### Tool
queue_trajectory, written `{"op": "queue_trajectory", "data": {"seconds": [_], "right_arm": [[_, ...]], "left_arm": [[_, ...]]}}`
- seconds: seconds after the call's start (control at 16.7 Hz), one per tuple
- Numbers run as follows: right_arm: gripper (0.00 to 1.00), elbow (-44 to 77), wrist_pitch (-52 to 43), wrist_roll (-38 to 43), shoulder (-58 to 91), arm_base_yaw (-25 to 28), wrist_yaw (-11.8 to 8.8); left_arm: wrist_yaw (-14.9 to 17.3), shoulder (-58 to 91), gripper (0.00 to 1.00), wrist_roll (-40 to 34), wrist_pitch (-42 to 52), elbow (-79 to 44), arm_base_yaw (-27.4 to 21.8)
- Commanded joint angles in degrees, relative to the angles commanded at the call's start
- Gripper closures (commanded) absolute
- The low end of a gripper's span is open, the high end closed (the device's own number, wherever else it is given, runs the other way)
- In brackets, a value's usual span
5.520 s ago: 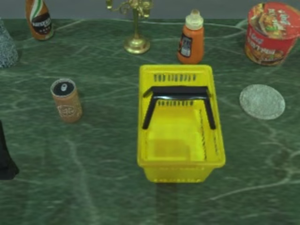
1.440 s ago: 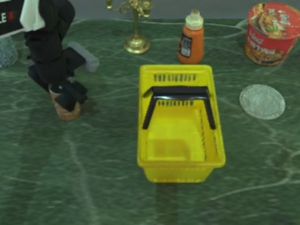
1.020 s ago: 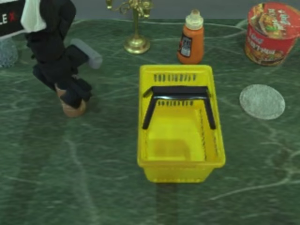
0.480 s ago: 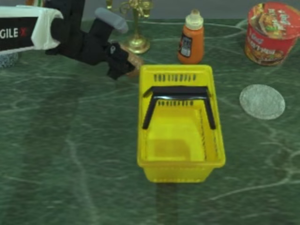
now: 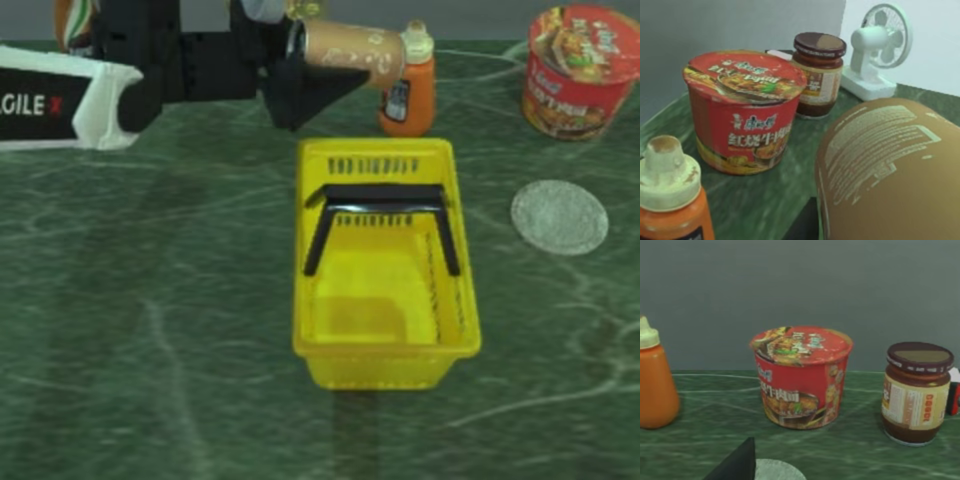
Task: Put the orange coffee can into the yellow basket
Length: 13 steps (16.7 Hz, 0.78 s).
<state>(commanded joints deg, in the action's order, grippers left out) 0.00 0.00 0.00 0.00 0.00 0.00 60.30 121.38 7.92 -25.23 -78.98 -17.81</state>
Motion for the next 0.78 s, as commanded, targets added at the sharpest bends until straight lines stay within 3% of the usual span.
{"op": "queue_trajectory", "data": {"seconds": [0.18, 0.3, 0.78], "right_arm": [[0.0, 0.0, 0.0, 0.0, 0.0, 0.0, 0.0], [0.0, 0.0, 0.0, 0.0, 0.0, 0.0, 0.0], [0.0, 0.0, 0.0, 0.0, 0.0, 0.0, 0.0]], "left_arm": [[7.8, -2.3, 1.0, -3.5, -10.3, 3.1, -0.6], [11.0, -3.5, 1.0, -4.8, -14.2, 4.4, -0.9], [12.2, -2.9, 1.0, -5.2, -16.5, 4.9, -0.6]]}}
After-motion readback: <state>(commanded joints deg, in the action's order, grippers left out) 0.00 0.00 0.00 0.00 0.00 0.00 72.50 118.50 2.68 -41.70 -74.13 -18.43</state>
